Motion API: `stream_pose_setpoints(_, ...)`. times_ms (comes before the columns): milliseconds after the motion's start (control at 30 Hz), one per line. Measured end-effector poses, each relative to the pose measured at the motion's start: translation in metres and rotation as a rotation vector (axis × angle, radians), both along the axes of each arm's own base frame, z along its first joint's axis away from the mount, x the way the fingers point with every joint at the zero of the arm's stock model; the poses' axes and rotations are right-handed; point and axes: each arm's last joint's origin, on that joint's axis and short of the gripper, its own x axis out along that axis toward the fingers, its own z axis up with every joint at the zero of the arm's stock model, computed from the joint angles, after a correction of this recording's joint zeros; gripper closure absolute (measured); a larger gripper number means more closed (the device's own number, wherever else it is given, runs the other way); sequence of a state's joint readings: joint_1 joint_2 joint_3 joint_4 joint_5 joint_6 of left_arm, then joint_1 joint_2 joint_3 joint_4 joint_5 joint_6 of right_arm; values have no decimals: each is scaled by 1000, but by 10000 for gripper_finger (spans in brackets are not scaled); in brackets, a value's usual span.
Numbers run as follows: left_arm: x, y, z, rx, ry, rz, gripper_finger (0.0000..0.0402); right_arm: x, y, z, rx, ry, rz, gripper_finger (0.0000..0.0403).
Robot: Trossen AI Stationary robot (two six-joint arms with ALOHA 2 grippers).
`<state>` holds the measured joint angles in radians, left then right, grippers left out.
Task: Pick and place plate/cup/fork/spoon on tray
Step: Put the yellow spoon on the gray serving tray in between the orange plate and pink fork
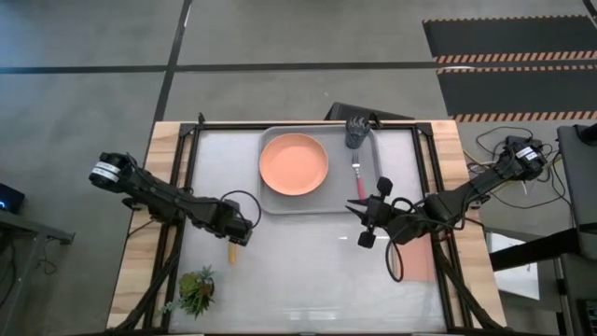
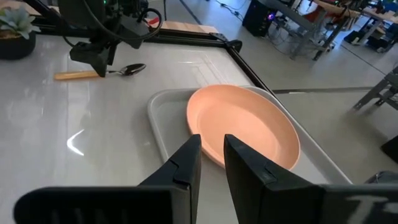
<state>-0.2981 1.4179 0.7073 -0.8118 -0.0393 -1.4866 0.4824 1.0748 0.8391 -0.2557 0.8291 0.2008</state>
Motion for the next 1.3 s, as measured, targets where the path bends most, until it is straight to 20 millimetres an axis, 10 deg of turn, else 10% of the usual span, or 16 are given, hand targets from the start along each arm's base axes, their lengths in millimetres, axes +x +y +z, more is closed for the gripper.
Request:
stream_pose_setpoints(900,-2,1,-8,26,-39,27,351,0,0,-2,5,4,0,344)
stream_pose_setpoints(1300,19,-5,18,22,-146,-1,393,-17,11,7,23,-16,68,344)
